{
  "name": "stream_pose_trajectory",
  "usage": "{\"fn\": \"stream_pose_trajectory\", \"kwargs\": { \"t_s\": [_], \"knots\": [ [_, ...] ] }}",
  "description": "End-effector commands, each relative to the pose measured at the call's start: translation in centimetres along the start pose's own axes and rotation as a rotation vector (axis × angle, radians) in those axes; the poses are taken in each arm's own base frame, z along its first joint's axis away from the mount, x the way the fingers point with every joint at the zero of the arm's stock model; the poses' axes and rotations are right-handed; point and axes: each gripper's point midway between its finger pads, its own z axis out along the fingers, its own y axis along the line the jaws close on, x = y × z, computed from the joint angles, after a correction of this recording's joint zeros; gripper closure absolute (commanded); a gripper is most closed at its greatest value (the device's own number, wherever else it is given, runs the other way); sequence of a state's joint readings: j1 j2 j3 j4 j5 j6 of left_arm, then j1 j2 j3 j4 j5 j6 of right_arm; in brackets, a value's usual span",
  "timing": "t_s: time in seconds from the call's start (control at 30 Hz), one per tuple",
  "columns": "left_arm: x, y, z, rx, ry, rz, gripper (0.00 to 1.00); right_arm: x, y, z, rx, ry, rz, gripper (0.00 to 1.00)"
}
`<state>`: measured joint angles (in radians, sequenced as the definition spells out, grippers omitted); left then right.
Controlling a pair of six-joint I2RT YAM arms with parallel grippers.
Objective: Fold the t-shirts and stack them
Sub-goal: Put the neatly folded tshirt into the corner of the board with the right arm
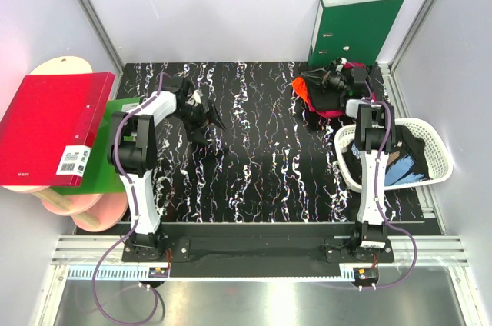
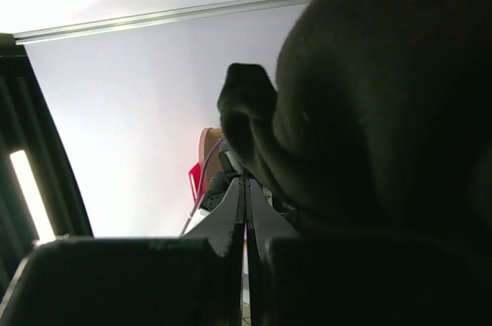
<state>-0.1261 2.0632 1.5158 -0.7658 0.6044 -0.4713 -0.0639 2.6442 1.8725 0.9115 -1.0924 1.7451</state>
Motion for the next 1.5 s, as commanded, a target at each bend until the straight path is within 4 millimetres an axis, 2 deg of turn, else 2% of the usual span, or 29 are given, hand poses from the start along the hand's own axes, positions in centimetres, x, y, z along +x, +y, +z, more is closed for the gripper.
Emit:
{"fn": "stream_pose_trajectory", "kwargs": {
  "t_s": [0.0, 0.03, 0.07, 0.13, 0.23, 0.33, 0.37, 0.43, 0.47, 0.5, 0.53, 0.57, 0.6, 0.63, 0.67, 0.7, 0.73, 0.77, 0.8, 0.83, 0.87, 0.9, 0.93, 1.07, 1.13, 1.2, 1.33, 1.47],
  "knots": [
    [0.5, -1.0, -0.8, 0.034, -0.003, 0.03, 0.01, -0.9, -5.7, -0.4, 0.071, -0.042, 0.174, 1.0],
    [0.4, -1.1, -0.8, 0.033, -0.005, 0.03, 0.01, -1.2, -6.8, -0.4, 0.117, -0.055, 0.228, 1.0],
    [0.4, -1.0, -0.8, 0.03, -0.005, 0.03, 0.01, -1.4, -7.5, -0.5, 0.144, -0.065, 0.195, 1.0],
    [0.4, -1.1, -0.8, 0.03, -0.008, 0.031, 0.01, -1.8, -7.6, -0.3, 0.191, -0.071, 0.207, 1.0],
    [0.5, -1.2, -0.9, 0.03, -0.01, 0.034, 0.01, -2.0, -5.4, 0.1, 0.168, -0.067, 0.136, 1.0],
    [0.5, -1.1, -0.8, 0.028, -0.007, 0.034, 0.01, -1.7, -0.2, 0.6, 0.104, -0.044, 0.011, 1.0],
    [0.6, -1.0, -0.8, 0.029, -0.002, 0.033, 0.01, -1.1, 2.9, 0.8, 0.072, -0.031, -0.048, 1.0],
    [0.7, -0.9, -0.6, 0.029, 0.003, 0.033, 0.01, 0.1, 7.7, 1.1, 0.012, 0.002, -0.156, 1.0],
    [0.8, -0.9, -0.5, 0.032, 0.01, 0.03, 0.01, 1.3, 10.9, 1.2, -0.011, 0.024, -0.236, 1.0],
    [0.8, -0.8, -0.3, 0.031, 0.014, 0.029, 0.01, 2.0, 13.0, 1.2, -0.022, 0.033, -0.293, 1.0],
    [0.8, -0.9, -0.3, 0.033, 0.015, 0.031, 0.01, 2.3, 13.6, 1.2, 0.009, 0.031, -0.339, 1.0],
    [0.8, -1.0, -0.1, 0.038, 0.019, 0.031, 0.01, 3.6, 16.3, 1.1, 0.01, 0.034, -0.402, 1.0],
    [0.8, -0.9, 0.1, 0.038, 0.024, 0.03, 0.01, 4.1, 17.8, 1.2, 0.023, 0.032, -0.458, 1.0],
    [0.8, -1.1, 0.1, 0.042, 0.028, 0.029, 0.01, 4.3, 16.6, 1.2, 0.106, 0.026, -0.47, 1.0],
    [0.8, -1.1, 0.3, 0.046, 0.033, 0.03, 0.01, 4.9, 17.2, 1.0, 0.142, 0.019, -0.494, 1.0],
    [0.8, -1.2, 0.4, 0.047, 0.034, 0.034, 0.01, 6.1, 16.9, 1.0, 0.212, 0.032, -0.45, 1.0],
    [0.9, -1.4, 0.5, 0.051, 0.038, 0.036, 0.01, 5.9, 16.2, 0.8, 0.269, 0.015, -0.538, 1.0],
    [0.8, -1.5, 0.6, 0.055, 0.041, 0.037, 0.01, 6.0, 15.2, 0.7, 0.329, 0.01, -0.535, 1.0],
    [0.8, -1.5, 0.6, 0.057, 0.041, 0.041, 0.01, 8.0, 14.2, 1.0, 0.414, 0.043, -0.485, 1.0],
    [0.8, -1.5, 0.6, 0.057, 0.044, 0.038, 0.01, 7.7, 12.5, 0.8, 0.497, 0.033, -0.537, 1.0],
    [0.8, -1.6, 0.7, 0.058, 0.045, 0.04, 0.01, 7.8, 10.1, 1.1, 0.567, 0.051, -0.518, 1.0],
    [0.7, -1.5, 0.8, 0.057, 0.048, 0.039, 0.01, 9.3, 8.4, 1.2, 0.647, 0.085, -0.484, 1.0],
    [0.8, -1.5, 0.9, 0.059, 0.051, 0.038, 0.01, 8.8, 5.6, 1.1, 0.732, 0.087, -0.48, 1.0],
    [0.9, -1.2, 1.2, 0.057, 0.064, 0.034, 0.01, 9.5, -1.1, 0.7, 0.95, 0.112, -0.419, 1.0],
    [1.1, -1.1, 1.2, 0.057, 0.069, 0.035, 0.01, 10.0, -3.6, 0.7, 1.017, 0.131, -0.408, 1.0],
    [1.2, -1.0, 1.2, 0.054, 0.071, 0.04, 0.01, 10.3, -4.8, 0.4, 1.067, 0.142, -0.401, 1.0],
    [1.2, -1.0, 1.3, 0.056, 0.075, 0.041, 0.01, 9.4, -7.4, -1.0, 1.183, 0.127, -0.414, 1.0],
    [1.2, -1.0, 1.3, 0.056, 0.075, 0.039, 0.01, 7.9, -8.0, -1.9, 1.251, 0.078, -0.455, 1.0]
  ]
}}
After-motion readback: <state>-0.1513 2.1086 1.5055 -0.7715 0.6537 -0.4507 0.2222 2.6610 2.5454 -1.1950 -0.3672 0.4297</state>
